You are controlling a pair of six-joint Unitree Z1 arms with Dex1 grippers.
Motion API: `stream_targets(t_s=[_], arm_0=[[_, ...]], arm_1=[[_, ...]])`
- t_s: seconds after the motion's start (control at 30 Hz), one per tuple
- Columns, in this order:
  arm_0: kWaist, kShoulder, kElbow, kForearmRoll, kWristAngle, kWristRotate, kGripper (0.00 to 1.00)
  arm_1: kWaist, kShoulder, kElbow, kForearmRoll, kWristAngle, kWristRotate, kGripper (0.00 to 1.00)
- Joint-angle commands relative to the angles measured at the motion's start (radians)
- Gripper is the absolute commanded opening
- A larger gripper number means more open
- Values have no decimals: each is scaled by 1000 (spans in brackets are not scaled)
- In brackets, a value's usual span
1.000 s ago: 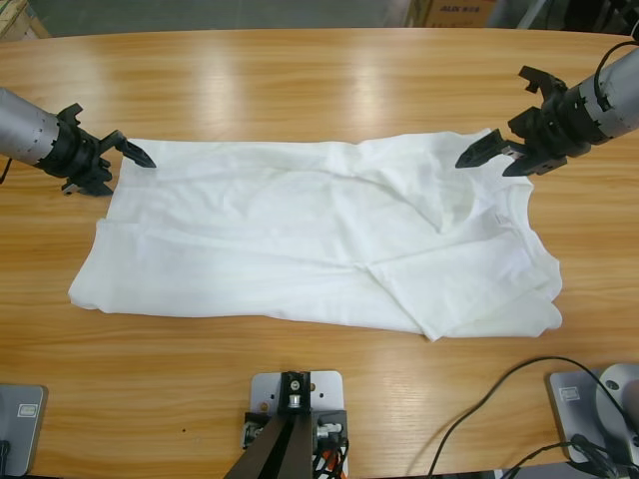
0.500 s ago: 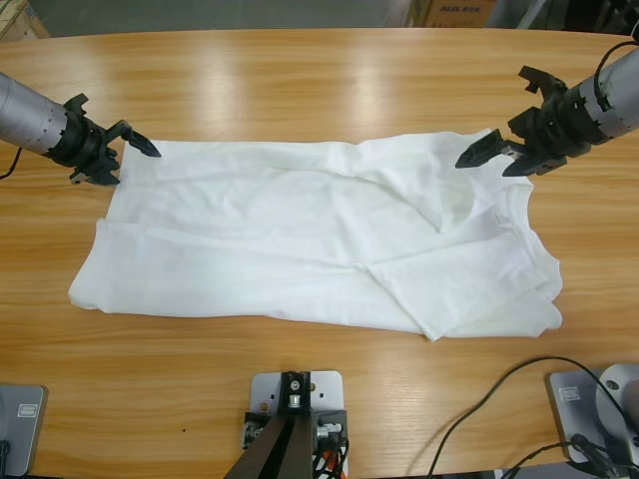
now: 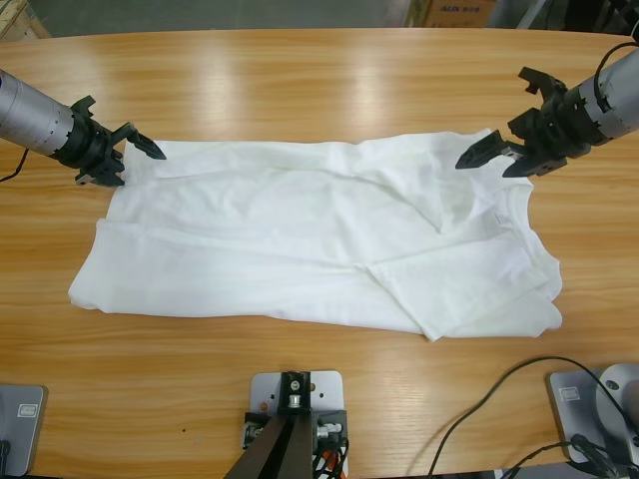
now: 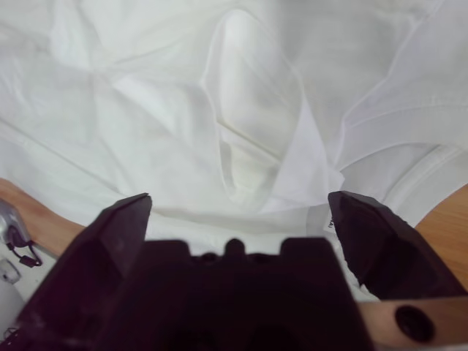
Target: Fold clothes
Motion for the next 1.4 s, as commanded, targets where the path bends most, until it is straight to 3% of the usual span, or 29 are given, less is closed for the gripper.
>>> stream_targets(t_s=[0.03, 0.13, 0.27, 0.3, 0.37, 0.4, 0.63, 0.67, 0.7, 0.73, 0.77, 0.8, 1.4], arm_0=[[-2, 30, 10, -13, -17, 26, 544], [7, 29, 10, -14, -17, 35, 363], [18, 26, 13, -12, -17, 43, 356], [19, 24, 13, -12, -17, 44, 300], [20, 22, 14, -12, -16, 49, 42], [21, 22, 13, -12, -16, 52, 0], [26, 27, 13, -12, -17, 61, 0], [27, 23, 18, -12, -17, 61, 140], [27, 19, 27, -12, -18, 59, 432], [26, 16, 36, -12, -19, 55, 635], [25, 14, 46, -13, -18, 53, 774], [26, 11, 59, -18, -17, 51, 835], [67, -11, 76, -62, -16, 54, 864]], arm_1=[[4, 15, 24, -11, -30, -10, 988], [4, 15, 25, -11, -34, -10, 979], [4, 15, 26, -13, -35, -10, 977], [4, 16, 26, -14, -37, -10, 977], [4, 17, 27, -15, -37, -10, 977], [4, 17, 27, -16, -38, -10, 977], [4, 21, 27, -19, -39, -10, 977], [4, 22, 27, -19, -39, -10, 977], [4, 23, 27, -20, -39, -10, 977], [4, 23, 27, -20, -39, -10, 977], [4, 23, 27, -20, -38, -10, 977], [4, 24, 27, -20, -37, -10, 977], [4, 23, 32, -20, -37, -10, 977]])
